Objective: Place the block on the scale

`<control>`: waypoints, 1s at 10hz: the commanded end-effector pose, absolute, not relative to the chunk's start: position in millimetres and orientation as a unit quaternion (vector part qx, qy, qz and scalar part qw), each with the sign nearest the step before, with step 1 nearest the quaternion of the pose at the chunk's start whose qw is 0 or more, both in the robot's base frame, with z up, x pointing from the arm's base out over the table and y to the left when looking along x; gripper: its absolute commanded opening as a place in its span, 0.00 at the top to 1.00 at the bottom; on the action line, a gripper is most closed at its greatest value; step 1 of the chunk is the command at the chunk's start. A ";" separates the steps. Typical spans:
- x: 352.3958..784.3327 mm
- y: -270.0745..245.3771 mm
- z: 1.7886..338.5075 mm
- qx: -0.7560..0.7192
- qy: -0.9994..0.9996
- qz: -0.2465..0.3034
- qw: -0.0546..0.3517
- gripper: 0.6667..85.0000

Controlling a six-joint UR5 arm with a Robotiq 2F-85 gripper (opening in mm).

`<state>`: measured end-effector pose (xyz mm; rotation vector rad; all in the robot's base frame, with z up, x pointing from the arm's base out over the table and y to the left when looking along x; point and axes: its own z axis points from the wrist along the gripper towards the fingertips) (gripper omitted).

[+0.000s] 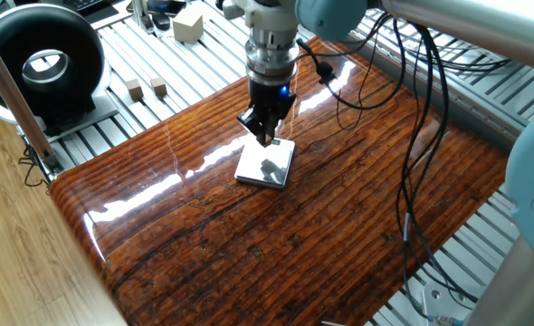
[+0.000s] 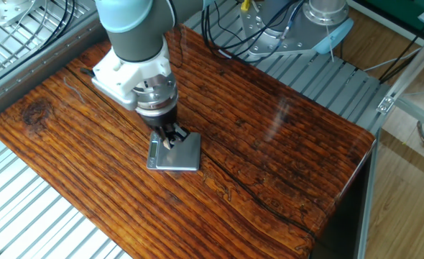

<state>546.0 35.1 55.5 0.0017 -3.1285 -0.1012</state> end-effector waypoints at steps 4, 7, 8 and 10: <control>545.7 49.5 40.4 -0.045 -0.997 -0.055 0.010 0.89; 545.0 45.9 39.8 -0.047 -0.998 -0.048 0.011 0.89; 545.3 46.8 40.0 -0.046 -0.998 -0.050 0.011 0.87; 541.7 49.1 40.4 -0.044 -0.997 -0.054 0.018 0.78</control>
